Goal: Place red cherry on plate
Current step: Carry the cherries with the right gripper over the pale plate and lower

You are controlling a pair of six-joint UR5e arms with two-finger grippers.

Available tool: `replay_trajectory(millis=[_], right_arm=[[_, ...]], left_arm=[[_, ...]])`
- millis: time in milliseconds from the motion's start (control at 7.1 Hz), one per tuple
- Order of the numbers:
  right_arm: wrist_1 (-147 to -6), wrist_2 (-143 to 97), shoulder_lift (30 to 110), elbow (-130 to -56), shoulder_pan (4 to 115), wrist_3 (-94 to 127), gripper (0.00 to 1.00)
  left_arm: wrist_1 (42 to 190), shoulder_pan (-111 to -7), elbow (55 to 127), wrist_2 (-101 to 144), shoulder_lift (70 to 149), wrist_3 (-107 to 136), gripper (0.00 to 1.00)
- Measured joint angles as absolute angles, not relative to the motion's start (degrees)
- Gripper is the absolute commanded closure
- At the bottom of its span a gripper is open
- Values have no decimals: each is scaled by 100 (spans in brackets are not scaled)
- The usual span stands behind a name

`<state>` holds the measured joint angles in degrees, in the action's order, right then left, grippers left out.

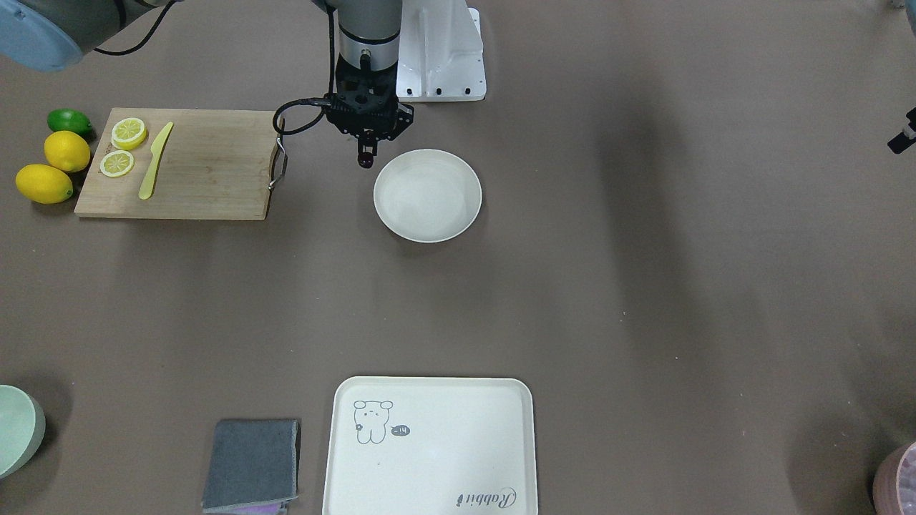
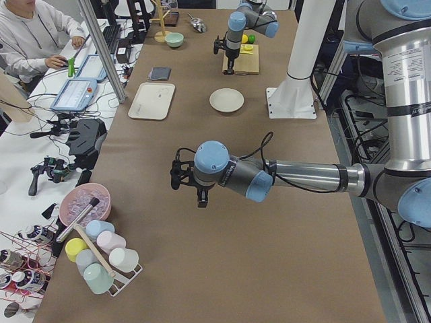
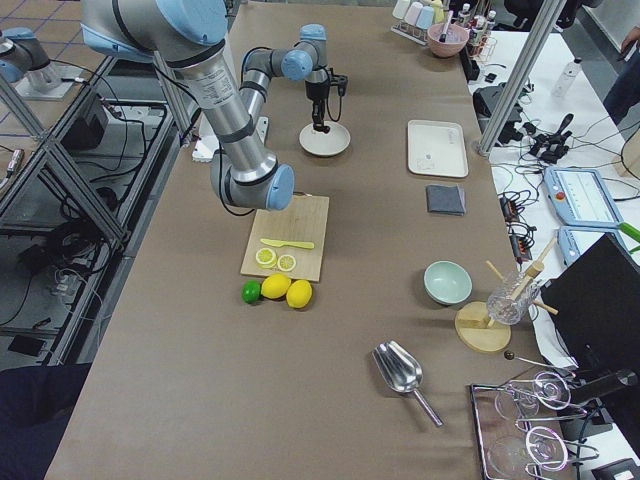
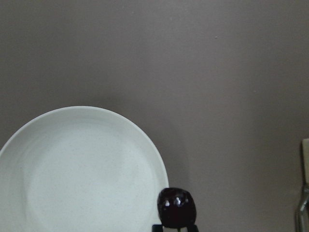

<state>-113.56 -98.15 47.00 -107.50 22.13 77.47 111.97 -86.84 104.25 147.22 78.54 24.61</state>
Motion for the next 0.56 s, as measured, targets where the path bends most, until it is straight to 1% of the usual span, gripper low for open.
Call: replay_trajectory(millis=[422,563], right_arm=[[-10357,-9595,4365,-9581,2065,7903,100],[-10210,-9528,4252,-9300,2020,7954,100]], left_arm=[[11197,-8679,10448,14722,7825,2461,3],[11195,-8673,10450,14722,7824,2461,3]])
